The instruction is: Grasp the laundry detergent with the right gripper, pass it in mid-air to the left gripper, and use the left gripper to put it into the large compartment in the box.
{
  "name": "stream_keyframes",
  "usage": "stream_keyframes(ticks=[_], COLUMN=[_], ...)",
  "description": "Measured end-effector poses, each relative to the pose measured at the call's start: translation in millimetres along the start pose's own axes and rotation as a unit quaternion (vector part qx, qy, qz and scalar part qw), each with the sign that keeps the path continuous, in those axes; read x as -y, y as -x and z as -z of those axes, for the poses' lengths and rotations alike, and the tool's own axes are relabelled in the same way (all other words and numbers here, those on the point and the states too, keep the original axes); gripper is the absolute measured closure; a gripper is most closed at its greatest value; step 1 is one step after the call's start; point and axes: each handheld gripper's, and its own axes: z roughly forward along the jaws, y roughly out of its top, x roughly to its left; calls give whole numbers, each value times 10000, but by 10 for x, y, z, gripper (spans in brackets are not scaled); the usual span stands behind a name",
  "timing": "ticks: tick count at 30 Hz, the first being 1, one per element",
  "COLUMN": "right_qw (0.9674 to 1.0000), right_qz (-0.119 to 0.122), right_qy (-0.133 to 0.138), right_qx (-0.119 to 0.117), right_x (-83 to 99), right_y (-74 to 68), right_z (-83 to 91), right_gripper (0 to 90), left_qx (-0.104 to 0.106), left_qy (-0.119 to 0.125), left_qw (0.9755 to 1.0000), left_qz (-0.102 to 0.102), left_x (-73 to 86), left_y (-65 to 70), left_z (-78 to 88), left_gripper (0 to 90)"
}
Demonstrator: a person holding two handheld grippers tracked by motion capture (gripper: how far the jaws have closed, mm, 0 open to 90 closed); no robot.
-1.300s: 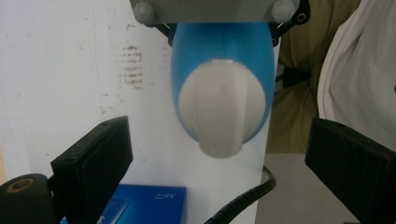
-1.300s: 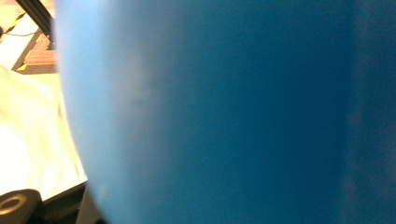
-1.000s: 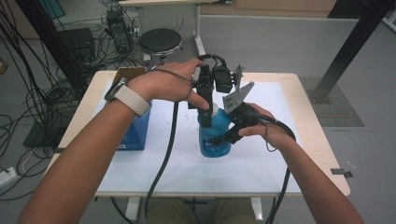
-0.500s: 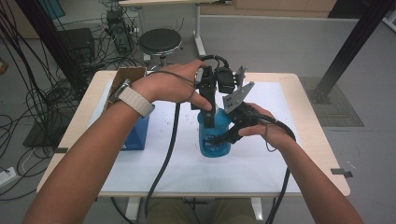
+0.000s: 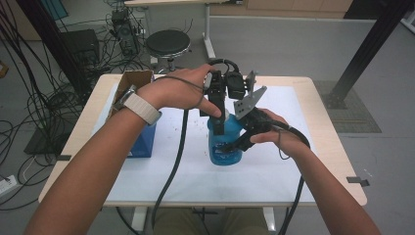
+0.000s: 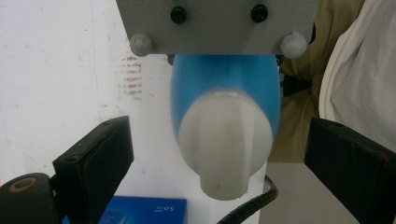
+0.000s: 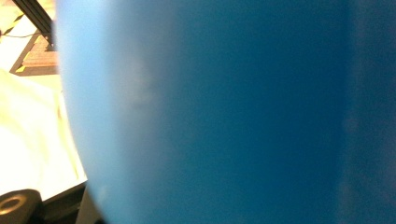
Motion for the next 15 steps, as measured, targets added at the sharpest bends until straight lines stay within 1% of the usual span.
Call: stream_keyframes(ticks=[5, 15], right_qw=[10000, 10000], right_qz=[-19, -17], right_qy=[-43, -24], right_qx=[-4, -6], right_x=[4, -6], right_y=[2, 10], right_z=[-15, -15], right_gripper=[431, 431], left_qx=[2, -3], left_qy=[12, 20], left_qw=[10000, 10000], left_qz=[18, 23], left_x=[8, 21], left_y=[-2, -1], left_z=[2, -7], left_gripper=[88, 88])
